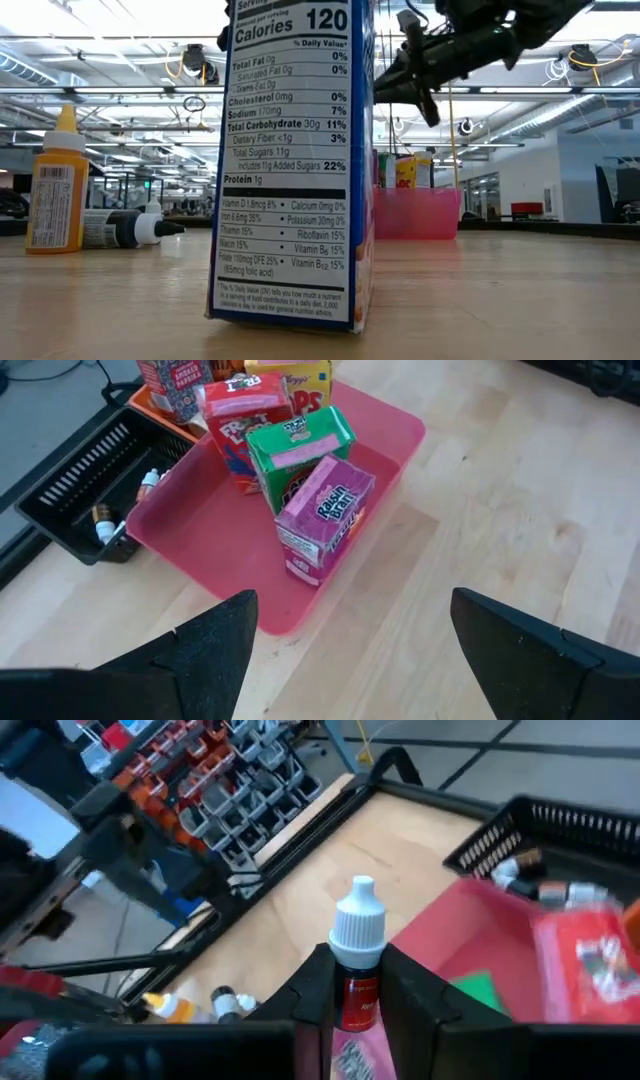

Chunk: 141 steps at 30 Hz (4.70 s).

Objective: Pick & Place Kitchen Items
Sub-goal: Put the small red food coloring bottle into the black bin, then put the small green food coloring bottle into the black bin

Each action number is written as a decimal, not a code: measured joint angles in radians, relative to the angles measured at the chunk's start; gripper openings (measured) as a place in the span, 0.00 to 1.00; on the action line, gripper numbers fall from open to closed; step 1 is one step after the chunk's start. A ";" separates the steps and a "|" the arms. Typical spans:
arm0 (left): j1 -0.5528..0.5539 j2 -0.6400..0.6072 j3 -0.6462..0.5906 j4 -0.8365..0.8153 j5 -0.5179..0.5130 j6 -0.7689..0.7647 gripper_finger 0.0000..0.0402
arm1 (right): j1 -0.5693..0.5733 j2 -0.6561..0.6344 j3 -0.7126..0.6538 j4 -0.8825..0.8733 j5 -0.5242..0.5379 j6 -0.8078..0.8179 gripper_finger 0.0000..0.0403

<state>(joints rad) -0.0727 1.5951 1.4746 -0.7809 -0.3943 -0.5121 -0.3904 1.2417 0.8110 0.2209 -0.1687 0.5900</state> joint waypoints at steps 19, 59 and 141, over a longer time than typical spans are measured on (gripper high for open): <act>-0.002 0.000 0.000 0.028 -0.001 -0.034 0.83 | -0.191 0.383 0.306 -0.014 -0.123 -0.162 0.12; -0.040 0.000 0.000 0.022 0.000 -0.062 0.83 | -0.252 0.667 0.467 0.017 0.092 -0.235 0.40; -0.041 0.000 -0.525 -0.044 0.333 -0.201 0.83 | 0.215 0.511 0.466 0.149 -0.113 -0.041 0.38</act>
<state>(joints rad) -0.1139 1.5951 0.9501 -0.8244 -0.0608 -0.7127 -0.1758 1.7531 1.2766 0.3699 -0.2816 0.5488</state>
